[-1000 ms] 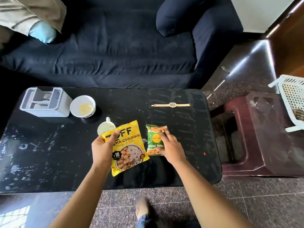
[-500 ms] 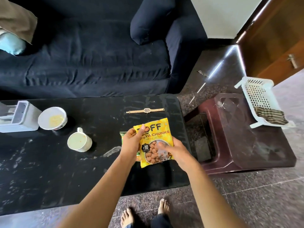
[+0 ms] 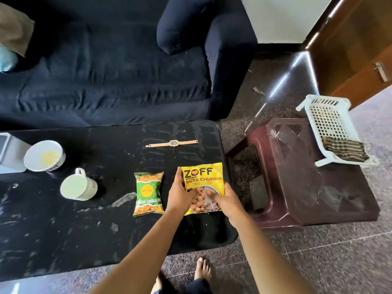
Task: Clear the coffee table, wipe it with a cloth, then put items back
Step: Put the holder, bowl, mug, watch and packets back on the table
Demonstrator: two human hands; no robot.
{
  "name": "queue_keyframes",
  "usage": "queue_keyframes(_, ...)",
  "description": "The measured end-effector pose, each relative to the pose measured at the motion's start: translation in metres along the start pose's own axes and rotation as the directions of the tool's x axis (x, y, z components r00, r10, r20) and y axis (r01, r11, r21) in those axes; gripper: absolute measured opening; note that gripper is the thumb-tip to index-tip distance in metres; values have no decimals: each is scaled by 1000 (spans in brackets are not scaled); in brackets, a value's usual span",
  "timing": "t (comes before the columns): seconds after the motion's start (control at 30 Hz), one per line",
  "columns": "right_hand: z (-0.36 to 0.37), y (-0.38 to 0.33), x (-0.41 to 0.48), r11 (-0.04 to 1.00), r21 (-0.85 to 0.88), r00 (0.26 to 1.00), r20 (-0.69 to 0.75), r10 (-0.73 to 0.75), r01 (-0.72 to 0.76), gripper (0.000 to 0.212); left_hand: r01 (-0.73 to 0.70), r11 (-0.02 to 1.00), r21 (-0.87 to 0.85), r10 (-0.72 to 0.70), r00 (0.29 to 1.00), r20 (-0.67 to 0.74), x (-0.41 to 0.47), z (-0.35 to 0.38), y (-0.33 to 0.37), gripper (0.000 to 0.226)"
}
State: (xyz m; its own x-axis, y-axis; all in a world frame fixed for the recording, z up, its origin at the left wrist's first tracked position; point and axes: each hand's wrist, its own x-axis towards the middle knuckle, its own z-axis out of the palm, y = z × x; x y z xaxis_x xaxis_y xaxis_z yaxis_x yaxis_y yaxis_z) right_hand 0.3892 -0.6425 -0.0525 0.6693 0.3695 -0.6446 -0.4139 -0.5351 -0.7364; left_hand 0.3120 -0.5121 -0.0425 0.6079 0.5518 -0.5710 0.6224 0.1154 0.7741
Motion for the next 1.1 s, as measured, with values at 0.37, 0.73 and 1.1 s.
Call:
queue_keyframes(0.37, -2, 4, 6, 702, -705, 977, -57, -203, 105, 56, -172, 874, 455, 174, 984, 39, -11, 3, -19, 81)
queue_keyframes(0.73, 5, 11, 19, 666, -741, 971, -86, -224, 88, 52, -350, 407, 844, 193, 936, 295, 4, 17, -27, 72)
queue_keyframes(1.1, 3, -4, 16, 517, -831, 924, -10, -383, 206, 60, -294, 434, 852, 257, 946, 196, -7, 15, -27, 80)
